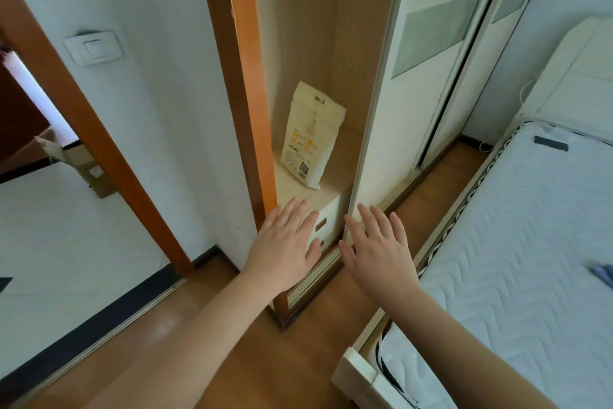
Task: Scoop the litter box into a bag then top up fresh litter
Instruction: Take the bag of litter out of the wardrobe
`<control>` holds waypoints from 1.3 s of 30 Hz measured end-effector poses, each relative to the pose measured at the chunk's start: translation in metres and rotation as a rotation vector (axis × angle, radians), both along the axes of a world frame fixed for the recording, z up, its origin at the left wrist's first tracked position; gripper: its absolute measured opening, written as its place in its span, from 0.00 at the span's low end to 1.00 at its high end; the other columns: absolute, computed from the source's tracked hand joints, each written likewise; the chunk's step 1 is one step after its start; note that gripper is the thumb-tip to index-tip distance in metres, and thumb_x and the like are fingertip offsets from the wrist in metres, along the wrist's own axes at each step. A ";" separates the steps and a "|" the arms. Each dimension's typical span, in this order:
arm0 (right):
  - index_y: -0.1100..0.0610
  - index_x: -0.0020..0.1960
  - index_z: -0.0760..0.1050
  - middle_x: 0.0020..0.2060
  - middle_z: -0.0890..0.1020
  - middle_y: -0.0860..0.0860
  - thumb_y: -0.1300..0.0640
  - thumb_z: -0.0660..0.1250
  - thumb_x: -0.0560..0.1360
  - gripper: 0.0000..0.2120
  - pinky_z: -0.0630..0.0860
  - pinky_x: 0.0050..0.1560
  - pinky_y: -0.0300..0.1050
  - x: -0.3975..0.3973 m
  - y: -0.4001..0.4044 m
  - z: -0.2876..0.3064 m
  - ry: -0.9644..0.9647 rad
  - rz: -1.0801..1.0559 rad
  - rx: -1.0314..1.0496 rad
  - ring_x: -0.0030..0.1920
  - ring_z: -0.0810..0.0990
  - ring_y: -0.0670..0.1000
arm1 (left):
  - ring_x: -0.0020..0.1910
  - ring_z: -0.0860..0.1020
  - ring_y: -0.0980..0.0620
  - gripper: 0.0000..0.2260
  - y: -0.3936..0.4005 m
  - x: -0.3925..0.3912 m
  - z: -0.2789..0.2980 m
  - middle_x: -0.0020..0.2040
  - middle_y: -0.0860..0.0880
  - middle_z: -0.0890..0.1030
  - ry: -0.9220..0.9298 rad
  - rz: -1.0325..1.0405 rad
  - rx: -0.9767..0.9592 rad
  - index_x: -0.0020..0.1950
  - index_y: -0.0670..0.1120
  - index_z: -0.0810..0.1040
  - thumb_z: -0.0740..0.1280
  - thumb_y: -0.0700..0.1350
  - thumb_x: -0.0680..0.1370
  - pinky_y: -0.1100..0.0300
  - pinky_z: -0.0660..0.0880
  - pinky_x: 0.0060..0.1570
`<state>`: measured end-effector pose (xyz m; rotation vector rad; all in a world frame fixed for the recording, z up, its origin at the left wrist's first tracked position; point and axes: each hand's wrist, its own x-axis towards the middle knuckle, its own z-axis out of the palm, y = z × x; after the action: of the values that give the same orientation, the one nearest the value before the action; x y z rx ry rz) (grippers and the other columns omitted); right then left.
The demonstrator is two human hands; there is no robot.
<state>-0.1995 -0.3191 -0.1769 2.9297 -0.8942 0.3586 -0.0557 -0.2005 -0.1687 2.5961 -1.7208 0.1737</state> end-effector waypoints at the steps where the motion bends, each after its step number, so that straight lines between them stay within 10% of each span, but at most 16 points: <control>1: 0.51 0.71 0.68 0.72 0.69 0.54 0.42 0.52 0.80 0.24 0.54 0.74 0.59 0.003 -0.009 0.000 -0.002 -0.003 -0.001 0.74 0.62 0.56 | 0.79 0.47 0.49 0.34 -0.008 0.004 0.000 0.80 0.48 0.53 0.008 -0.002 -0.001 0.80 0.52 0.52 0.33 0.61 0.76 0.52 0.40 0.72; 39: 0.55 0.75 0.60 0.74 0.64 0.54 0.49 0.55 0.80 0.25 0.56 0.74 0.54 0.234 -0.317 0.006 -0.144 0.127 0.160 0.75 0.59 0.55 | 0.73 0.64 0.44 0.25 -0.349 0.236 -0.004 0.71 0.46 0.71 -0.088 0.352 -0.188 0.73 0.50 0.67 0.48 0.58 0.80 0.45 0.63 0.69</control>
<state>0.0343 -0.6363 -0.1714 3.1521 -0.7883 0.5359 0.1804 -0.5496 -0.1723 2.7566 -1.1846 0.4387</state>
